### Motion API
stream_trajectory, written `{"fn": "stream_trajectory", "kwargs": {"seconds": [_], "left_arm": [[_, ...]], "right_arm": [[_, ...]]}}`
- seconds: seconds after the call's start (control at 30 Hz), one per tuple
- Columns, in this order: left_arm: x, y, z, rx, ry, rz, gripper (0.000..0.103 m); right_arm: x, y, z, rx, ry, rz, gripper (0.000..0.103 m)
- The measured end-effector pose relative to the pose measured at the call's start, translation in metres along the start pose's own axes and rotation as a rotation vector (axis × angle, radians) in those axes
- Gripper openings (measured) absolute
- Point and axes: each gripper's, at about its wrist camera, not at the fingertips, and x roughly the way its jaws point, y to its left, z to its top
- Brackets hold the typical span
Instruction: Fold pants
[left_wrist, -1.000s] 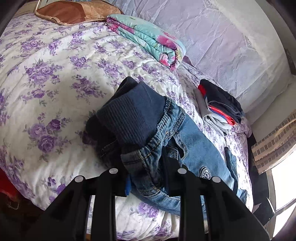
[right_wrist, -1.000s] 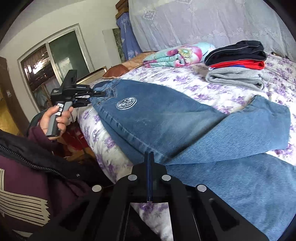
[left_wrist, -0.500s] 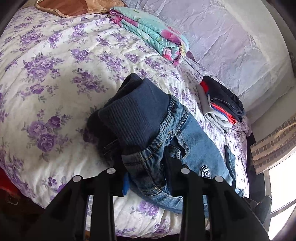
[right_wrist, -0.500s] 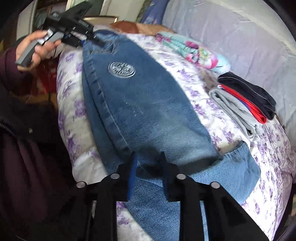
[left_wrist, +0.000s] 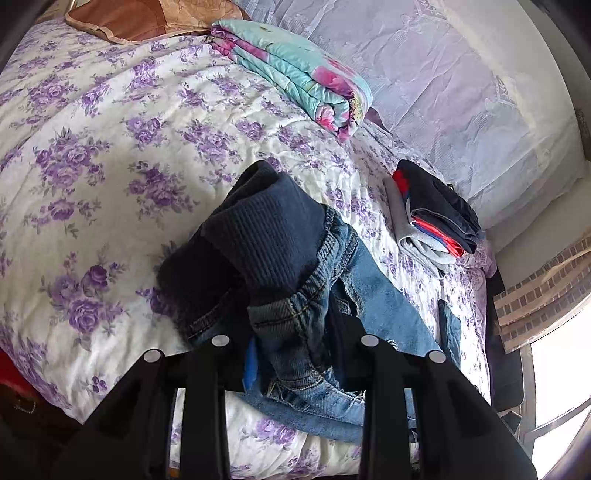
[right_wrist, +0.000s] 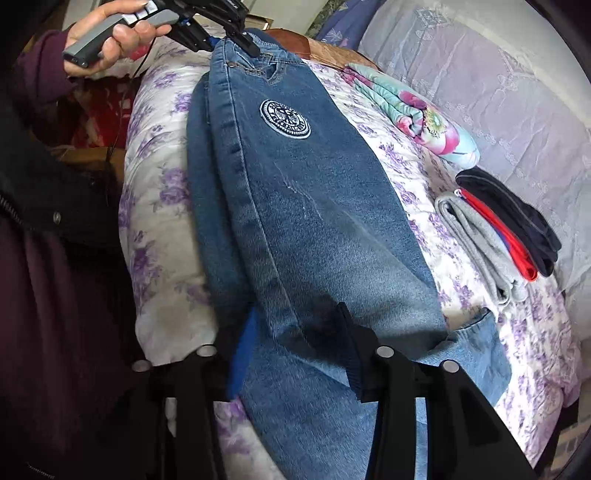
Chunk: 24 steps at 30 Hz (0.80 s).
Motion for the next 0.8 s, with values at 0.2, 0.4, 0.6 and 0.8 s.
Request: {"fn": "stream_trajectory", "kwargs": {"seconds": [0.2,0.4,0.6,0.8], "left_arm": [[-0.006,0.004,-0.004,-0.005,0.000,0.001,0.030],[0.003,0.017,-0.018,0.028,0.003,0.071,0.033],[-0.003,0.009,-0.020,0.101,-0.046,0.115,0.035],[0.018,0.006,-0.029,0.192,-0.073,0.190,0.042]], "right_arm": [[-0.028,-0.013,0.001,0.116,-0.083,0.065,0.006],[-0.028,-0.008,-0.011,0.157,-0.082,0.140,0.006],[-0.034,-0.002,-0.010,0.164,-0.099,0.155,0.006],[-0.013,0.015,-0.015,0.152,-0.069,0.077,0.013]]}}
